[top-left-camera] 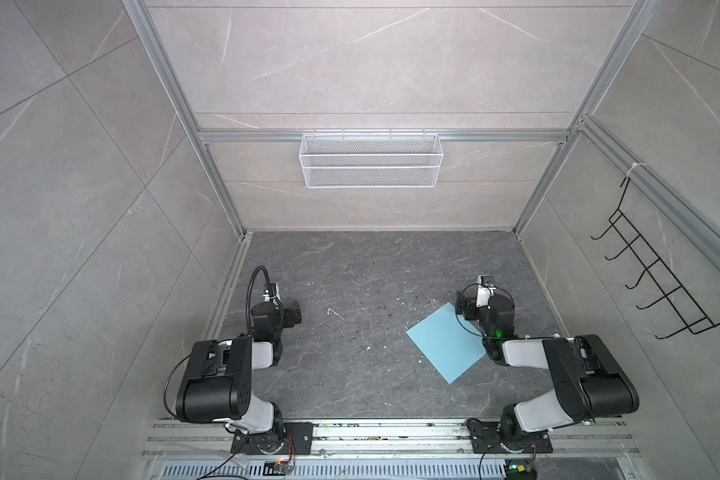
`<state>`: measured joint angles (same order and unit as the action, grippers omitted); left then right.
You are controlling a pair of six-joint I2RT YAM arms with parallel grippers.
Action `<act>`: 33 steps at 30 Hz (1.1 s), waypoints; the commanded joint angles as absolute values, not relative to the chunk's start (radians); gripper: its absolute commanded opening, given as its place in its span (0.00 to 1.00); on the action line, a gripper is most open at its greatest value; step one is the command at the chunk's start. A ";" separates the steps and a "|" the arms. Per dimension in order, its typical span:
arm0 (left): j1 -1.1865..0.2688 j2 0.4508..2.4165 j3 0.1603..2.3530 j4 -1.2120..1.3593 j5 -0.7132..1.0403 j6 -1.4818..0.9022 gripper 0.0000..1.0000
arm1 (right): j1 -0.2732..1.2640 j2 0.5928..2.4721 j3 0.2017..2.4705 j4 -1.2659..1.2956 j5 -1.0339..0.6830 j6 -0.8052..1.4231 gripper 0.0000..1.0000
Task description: Fold a paper plane with a square sheet of paper (pick it up from the middle)
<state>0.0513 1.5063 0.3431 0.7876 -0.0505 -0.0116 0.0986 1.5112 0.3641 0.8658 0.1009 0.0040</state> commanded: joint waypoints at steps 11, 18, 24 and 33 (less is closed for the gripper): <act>0.056 1.502 0.365 0.837 -0.057 -0.013 1.00 | 0.096 1.514 0.356 0.881 0.115 0.012 0.99; 0.056 1.504 0.368 0.836 -0.054 -0.013 1.00 | 0.097 1.514 0.357 0.878 0.114 0.014 0.99; 0.056 1.497 0.359 0.846 -0.061 -0.008 1.00 | 0.097 1.503 0.348 0.901 0.095 0.008 0.99; -0.004 1.193 0.468 0.424 -0.223 -0.094 0.99 | 0.107 1.298 0.663 0.144 0.161 0.161 0.99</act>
